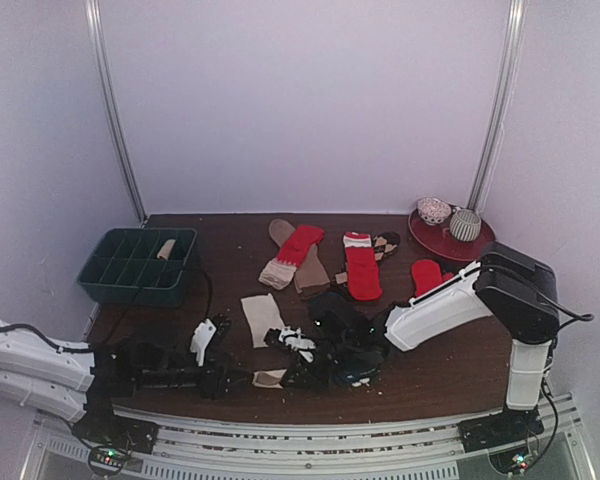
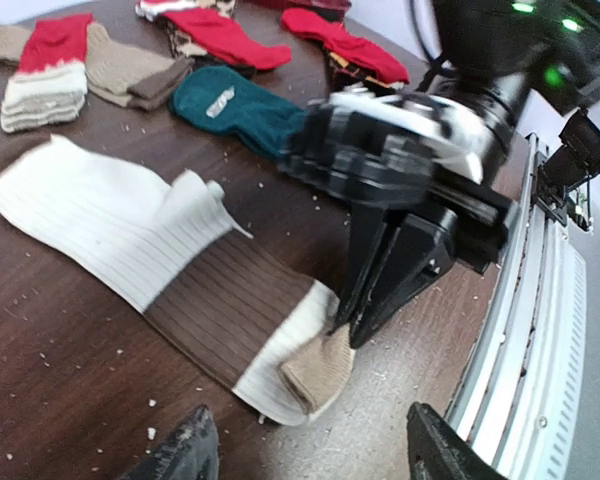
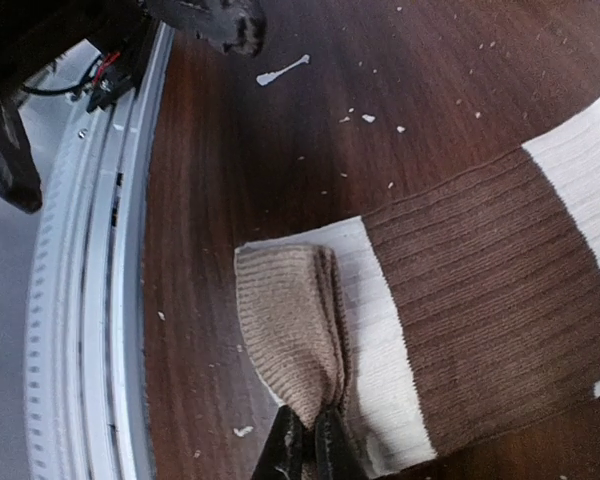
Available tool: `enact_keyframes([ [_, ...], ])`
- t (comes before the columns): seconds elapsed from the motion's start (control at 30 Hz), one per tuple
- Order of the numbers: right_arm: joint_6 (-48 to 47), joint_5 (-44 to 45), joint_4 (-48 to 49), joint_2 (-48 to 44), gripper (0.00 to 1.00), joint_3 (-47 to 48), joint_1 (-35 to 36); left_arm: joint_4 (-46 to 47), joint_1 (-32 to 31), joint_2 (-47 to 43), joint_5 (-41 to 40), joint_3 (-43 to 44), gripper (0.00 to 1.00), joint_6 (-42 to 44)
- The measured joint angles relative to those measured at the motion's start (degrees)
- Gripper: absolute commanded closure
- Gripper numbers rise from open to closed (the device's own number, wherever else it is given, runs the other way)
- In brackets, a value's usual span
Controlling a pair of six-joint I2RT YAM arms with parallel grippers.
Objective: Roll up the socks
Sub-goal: Roll a pair of socks at the center of the board.
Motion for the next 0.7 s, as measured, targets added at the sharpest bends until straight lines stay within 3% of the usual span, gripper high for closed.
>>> enact_keyframes([
  [0.2,6.69,-12.9,-8.74,4.52,1.0,6.71,-2.23,8.79,-0.28,1.09,-1.55,-4.66,0.36,7.15],
  [0.47,7.43,-21.11,-20.7,8.2,1.0,13.11,-3.76,26.29,-1.18,15.82,3.61,-4.63,0.4,14.23],
  [0.7,7.48,-23.65,-25.75,8.59,1.0,13.97,-5.42,34.97,-2.6,28.87,9.07,-4.24,0.42,15.61],
])
